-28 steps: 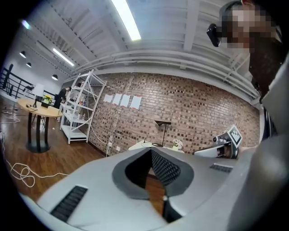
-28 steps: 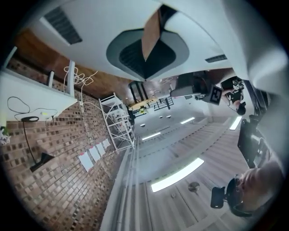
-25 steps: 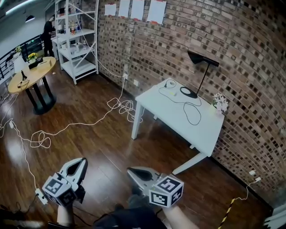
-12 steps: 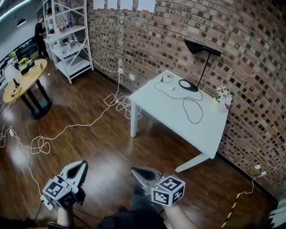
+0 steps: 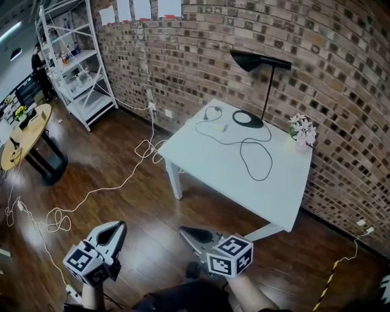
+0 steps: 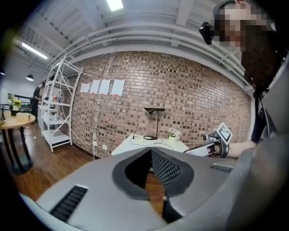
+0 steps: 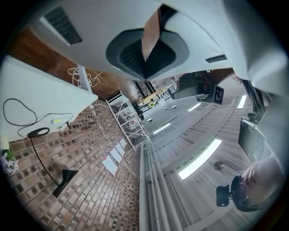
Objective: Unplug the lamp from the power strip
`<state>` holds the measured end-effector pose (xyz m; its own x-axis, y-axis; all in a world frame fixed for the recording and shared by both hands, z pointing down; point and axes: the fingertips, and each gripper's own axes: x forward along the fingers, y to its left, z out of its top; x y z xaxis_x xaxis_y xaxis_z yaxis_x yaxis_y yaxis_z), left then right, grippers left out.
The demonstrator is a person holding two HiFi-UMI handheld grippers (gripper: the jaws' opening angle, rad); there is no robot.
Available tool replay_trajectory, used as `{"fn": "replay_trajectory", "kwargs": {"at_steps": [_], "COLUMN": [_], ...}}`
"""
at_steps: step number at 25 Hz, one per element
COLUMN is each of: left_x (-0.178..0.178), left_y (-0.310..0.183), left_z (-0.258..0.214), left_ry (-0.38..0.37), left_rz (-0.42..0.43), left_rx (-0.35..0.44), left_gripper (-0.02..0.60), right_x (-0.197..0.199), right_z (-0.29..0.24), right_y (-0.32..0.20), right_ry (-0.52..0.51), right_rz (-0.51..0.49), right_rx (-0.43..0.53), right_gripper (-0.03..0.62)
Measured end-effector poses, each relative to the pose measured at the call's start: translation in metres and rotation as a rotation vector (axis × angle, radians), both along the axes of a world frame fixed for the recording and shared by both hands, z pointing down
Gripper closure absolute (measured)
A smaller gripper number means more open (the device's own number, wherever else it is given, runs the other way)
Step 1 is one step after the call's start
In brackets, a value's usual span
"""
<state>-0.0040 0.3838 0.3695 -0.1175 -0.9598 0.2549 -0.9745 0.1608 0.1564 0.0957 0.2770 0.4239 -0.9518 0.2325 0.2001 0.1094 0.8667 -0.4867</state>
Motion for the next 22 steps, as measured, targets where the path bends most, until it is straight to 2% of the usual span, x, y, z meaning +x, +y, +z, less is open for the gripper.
{"fn": "replay_trajectory", "kwargs": {"at_steps": [9, 14, 17, 22], "left_x": [-0.001, -0.002, -0.002, 0.003], "left_y": [-0.061, -0.068, -0.075, -0.086], "left_z": [-0.001, -0.007, -0.007, -0.002], "left_ry": [-0.062, -0.052, -0.058, -0.047], "left_rz": [0.026, 0.009, 0.022, 0.050], "left_rx": [-0.087, -0.089, -0.089, -0.082], "left_gripper": [0.588, 0.588, 0.588, 0.588], "right_x": [-0.020, -0.030, -0.032, -0.025], "right_z": [0.008, 0.015, 0.016, 0.009], "right_y": [-0.051, -0.038, -0.034, -0.037], "right_ry": [-0.037, -0.044, -0.032, -0.054], "right_rz": [-0.060, -0.112, -0.135, -0.121], "right_rx": [-0.079, -0.137, -0.111, -0.112], "right_gripper": [0.606, 0.606, 0.606, 0.606]}}
